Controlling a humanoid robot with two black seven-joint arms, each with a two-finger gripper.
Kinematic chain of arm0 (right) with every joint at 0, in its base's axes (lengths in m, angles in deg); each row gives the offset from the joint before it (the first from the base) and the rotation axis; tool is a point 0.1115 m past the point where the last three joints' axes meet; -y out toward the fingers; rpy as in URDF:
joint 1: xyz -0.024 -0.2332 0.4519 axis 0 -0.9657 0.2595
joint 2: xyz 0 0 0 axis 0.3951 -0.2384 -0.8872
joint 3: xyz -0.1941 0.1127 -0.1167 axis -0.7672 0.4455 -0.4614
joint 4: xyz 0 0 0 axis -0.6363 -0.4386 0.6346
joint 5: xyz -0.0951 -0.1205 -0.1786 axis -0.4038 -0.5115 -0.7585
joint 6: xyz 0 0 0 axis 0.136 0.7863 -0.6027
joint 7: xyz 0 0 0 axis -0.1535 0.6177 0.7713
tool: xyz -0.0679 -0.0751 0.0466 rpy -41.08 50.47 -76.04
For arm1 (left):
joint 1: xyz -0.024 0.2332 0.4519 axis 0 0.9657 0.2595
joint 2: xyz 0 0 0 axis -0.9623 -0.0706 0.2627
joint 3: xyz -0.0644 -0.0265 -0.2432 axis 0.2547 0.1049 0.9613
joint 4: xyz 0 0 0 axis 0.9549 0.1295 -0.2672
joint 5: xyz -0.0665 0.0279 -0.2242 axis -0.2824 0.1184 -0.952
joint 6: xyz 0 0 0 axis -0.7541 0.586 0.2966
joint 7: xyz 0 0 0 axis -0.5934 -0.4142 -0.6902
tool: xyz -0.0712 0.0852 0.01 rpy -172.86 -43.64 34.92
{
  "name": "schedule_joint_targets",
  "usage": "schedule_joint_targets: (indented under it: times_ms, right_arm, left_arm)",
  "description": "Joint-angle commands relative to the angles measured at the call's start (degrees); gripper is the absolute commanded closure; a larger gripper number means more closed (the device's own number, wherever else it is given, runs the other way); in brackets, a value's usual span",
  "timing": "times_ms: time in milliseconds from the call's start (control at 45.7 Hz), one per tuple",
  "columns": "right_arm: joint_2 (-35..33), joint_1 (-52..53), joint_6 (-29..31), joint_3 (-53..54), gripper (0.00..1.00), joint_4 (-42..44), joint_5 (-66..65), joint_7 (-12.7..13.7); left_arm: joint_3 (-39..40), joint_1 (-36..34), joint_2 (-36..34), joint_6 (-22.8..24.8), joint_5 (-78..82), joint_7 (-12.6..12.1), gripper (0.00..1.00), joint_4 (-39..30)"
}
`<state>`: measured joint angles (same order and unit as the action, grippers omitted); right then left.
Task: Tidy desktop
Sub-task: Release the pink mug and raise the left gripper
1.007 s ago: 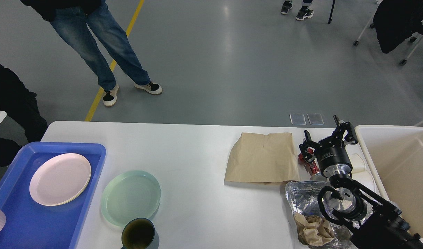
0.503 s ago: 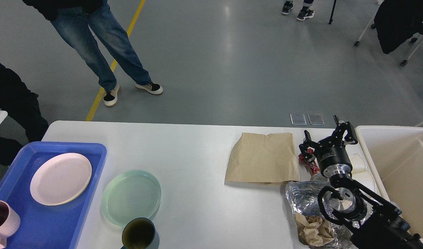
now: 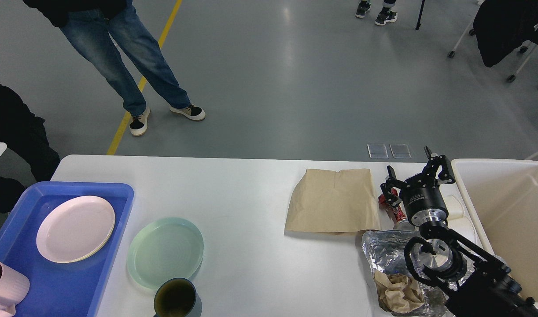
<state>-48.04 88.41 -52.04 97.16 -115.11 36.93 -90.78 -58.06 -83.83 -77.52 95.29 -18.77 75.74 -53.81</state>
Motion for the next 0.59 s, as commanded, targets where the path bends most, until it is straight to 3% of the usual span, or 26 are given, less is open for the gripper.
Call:
schedule_joint_targets:
  times_ms: [0,109,263,438,569]
  right_arm:
    - [0.0,0.02,0.02,0.0,0.0,-0.01,0.0,0.0]
    - [0.0,0.02,0.02,0.0,0.0,-0.01,0.0,0.0]
    - [0.0,0.02,0.02,0.0,0.0,-0.01,0.0,0.0]
    - [0.0,0.02,0.02,0.0,0.0,-0.01,0.0,0.0]
    - [0.0,0.02,0.02,0.0,0.0,-0.01,0.0,0.0]
  left_arm:
    - [-12.04,-9.1,-1.11,1.97,-1.86,0.11,0.07,-2.44]
    - [-22.68,-17.89,-0.85,2.15,-4.93,0.11,0.07,-5.08]
    - [-30.07,-30.02,0.64,4.34,-8.72,-0.5,0.07,-9.56]
    - [-35.26,-44.09,8.1,10.56,-12.93,-0.33,0.07,-11.85]
    - [-38.25,-50.95,17.5,10.56,-17.24,-0.41,0.07,-11.94]
